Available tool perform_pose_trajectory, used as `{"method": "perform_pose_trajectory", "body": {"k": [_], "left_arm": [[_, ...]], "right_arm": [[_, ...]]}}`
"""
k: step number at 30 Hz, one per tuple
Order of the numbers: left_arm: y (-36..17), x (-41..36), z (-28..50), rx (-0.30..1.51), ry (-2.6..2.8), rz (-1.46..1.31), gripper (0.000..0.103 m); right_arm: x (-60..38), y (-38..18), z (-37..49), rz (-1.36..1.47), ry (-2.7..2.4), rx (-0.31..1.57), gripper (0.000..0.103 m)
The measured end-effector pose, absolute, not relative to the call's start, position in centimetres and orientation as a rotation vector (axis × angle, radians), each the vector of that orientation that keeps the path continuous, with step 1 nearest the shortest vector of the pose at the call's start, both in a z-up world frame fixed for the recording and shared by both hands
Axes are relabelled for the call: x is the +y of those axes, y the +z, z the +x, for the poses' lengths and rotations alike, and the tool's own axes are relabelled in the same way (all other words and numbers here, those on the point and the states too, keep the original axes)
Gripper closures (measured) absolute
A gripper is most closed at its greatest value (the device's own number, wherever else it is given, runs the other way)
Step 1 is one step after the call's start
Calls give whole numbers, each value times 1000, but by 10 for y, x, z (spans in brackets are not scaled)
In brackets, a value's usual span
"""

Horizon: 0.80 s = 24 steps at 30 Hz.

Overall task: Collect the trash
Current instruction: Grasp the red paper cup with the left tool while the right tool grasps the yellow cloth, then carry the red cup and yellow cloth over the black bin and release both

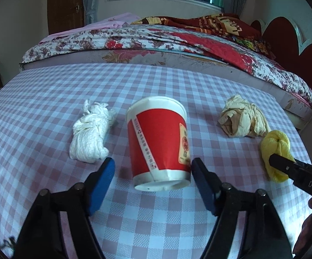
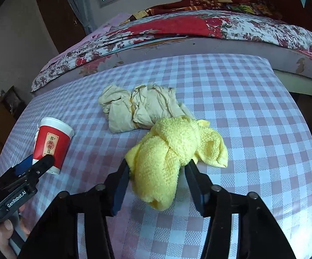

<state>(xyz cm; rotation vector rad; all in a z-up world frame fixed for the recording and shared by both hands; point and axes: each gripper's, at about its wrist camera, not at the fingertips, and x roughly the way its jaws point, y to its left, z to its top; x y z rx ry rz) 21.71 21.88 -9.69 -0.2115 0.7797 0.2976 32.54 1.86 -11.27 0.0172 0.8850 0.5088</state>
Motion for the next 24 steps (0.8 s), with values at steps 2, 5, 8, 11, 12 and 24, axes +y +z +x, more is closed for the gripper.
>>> {"method": "perform_pose_trajectory", "body": {"k": [2, 5, 8, 11, 12, 24], "left_arm": [[-100, 219, 219, 789, 292, -218, 38], [-105, 220, 222, 803, 278, -230, 49], [-102, 219, 220, 789, 263, -230, 50], [-99, 214, 216, 769, 256, -209, 50], [-97, 211, 213, 762, 253, -203, 50], [-87, 181, 189, 747, 207, -180, 50]], "right_arm": [[17, -114, 327, 21, 515, 887, 59], [13, -116, 325, 25, 526, 889, 67], [9, -117, 323, 19, 536, 884, 72], [9, -115, 318, -3, 549, 867, 81], [9, -114, 316, -10, 553, 864, 82], [-13, -98, 279, -87, 578, 765, 83]]}}
